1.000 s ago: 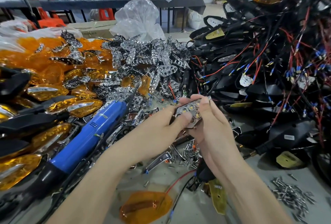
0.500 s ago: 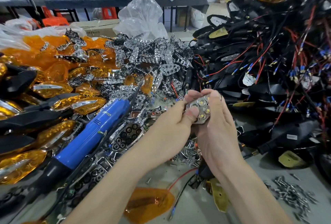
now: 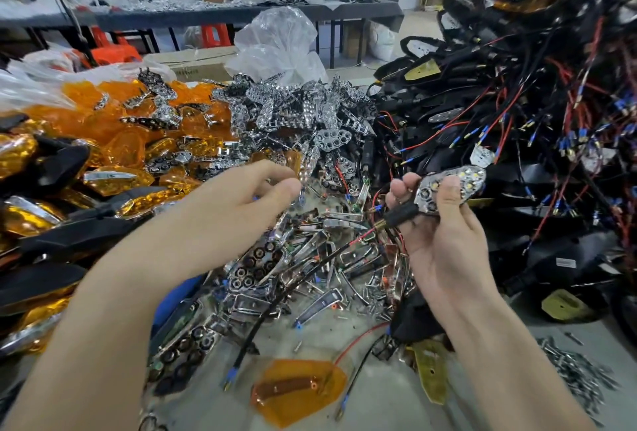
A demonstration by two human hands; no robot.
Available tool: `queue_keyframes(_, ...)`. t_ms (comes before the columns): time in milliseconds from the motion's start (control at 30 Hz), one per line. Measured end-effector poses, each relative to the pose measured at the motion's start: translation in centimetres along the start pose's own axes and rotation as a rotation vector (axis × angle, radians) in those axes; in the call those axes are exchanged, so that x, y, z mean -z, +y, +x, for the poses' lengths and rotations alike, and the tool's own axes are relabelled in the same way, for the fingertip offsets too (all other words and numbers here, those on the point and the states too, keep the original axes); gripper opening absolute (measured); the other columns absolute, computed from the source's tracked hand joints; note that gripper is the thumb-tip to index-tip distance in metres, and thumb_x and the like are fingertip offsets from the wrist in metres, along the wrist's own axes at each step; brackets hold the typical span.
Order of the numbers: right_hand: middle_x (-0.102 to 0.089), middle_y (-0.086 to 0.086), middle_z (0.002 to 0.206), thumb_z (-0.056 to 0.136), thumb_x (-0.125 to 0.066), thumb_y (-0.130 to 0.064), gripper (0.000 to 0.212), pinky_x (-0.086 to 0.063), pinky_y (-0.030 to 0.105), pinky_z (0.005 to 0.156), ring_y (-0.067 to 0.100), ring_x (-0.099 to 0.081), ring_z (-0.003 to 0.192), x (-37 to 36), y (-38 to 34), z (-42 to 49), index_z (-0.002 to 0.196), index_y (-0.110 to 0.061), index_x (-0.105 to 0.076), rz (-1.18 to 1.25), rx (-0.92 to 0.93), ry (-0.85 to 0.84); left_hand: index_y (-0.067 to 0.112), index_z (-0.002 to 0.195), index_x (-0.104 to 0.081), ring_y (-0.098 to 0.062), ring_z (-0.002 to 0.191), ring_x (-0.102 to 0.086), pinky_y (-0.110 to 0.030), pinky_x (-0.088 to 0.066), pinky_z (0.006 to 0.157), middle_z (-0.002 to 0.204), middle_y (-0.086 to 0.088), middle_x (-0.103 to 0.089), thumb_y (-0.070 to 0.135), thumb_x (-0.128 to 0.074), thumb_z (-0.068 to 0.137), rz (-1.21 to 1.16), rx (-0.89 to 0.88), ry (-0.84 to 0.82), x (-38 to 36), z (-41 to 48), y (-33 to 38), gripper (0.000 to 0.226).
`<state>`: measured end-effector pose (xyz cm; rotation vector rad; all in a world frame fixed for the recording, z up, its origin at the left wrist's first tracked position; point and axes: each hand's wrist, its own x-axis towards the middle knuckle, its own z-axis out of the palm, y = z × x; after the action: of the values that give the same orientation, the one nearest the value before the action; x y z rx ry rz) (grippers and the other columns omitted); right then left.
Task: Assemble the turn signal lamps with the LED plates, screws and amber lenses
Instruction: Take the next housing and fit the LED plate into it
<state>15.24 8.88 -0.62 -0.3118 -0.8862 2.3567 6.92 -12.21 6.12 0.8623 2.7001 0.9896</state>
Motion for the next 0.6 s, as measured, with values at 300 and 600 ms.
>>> queue_keyframes(300, -0.069, 0.007, 0.103, 0.105, -0.053, -0.017, 0.021, -0.059, 0.042, 0.095, 0.021, -0.075, 0.098, 0.1, 1.1, 0.6, 0.12, -0.003, -0.055, -0.136, -0.083, -0.021, 0.047, 0.114, -0.057, 0.008, 0.082, -0.066, -0.028, -0.057, 0.084, 0.096, 0.02, -0.07, 0.068, -0.041, 0.089, 0.129, 0.006, -0.306, -1.7, -0.1, 1.3, 0.037)
queue_keyframes(600, -0.065, 0.008, 0.102, 0.107, -0.05, -0.011, 0.026, -0.059, 0.028, 0.079, 0.02, -0.074, 0.089, 0.5, 1.7, 0.4, 0.127, 0.007, -0.052, -0.323, 0.02, -0.064, 0.039, 0.109, -0.059, 0.011, 0.072, -0.059, -0.007, -0.046, 0.061, 0.1, 0.018, -0.064, 0.066, -0.052, 0.089, 0.299, -0.011, -0.46, -3.0, -2.2, 1.9, 0.034)
